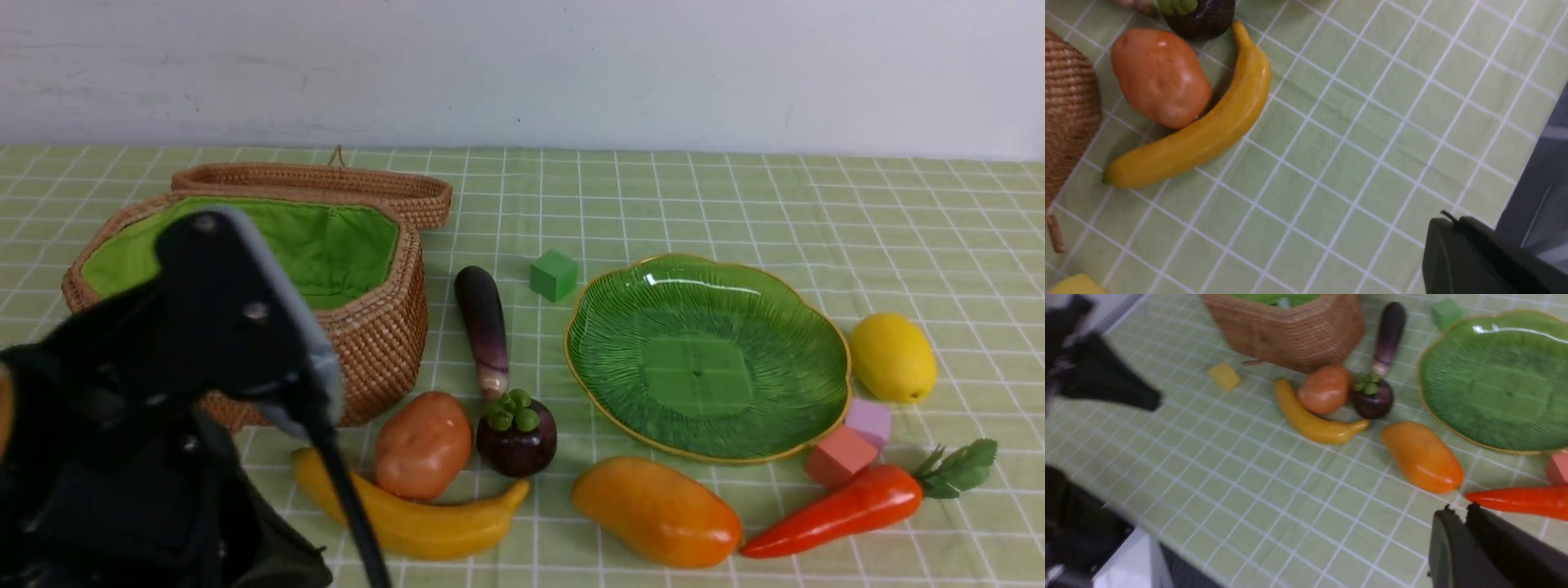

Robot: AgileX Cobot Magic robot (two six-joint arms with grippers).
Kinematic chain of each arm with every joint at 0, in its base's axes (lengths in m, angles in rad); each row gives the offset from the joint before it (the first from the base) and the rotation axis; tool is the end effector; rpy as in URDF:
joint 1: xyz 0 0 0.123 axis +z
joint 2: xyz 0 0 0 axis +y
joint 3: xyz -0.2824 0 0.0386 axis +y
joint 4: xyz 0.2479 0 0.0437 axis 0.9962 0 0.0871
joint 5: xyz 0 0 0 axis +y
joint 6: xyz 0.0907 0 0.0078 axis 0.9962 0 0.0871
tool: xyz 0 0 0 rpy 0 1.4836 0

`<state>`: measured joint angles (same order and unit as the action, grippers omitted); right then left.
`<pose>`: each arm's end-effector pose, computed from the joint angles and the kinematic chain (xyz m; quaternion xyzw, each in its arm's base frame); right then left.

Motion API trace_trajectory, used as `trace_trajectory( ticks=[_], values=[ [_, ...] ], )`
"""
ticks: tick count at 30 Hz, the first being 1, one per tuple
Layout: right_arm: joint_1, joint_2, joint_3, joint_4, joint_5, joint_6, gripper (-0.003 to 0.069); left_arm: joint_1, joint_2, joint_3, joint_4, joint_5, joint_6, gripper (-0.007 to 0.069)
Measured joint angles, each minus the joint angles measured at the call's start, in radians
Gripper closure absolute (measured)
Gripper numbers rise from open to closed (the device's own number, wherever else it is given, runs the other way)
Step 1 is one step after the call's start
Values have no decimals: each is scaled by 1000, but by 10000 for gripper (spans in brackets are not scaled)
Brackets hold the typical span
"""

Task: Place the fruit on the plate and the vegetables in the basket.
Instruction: Use the left arm to grab a banana and put it into the right plate

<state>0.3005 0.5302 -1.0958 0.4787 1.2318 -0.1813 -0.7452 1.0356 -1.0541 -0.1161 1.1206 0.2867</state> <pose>0.0189 0.0473 0.4266 -0.2398 0.8210 0.2613 0.4475 0.1289 -0.1318 0.3570 0.4650 0.8399 -0.1179 0.2538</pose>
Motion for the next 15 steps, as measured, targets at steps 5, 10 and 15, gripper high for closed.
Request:
trace_trajectory(
  ticks=[5,10,15],
  values=[
    [133,25,-134,-13,35,-1,596,-16,125,-45,49,0,88,638],
    [163,-4,-192,-67,35,-2,590,27,185,-47,33,-62,184,638],
    [163,-22,-193,-139,35,-2,585,98,239,-51,-61,-98,323,638]
  ],
)
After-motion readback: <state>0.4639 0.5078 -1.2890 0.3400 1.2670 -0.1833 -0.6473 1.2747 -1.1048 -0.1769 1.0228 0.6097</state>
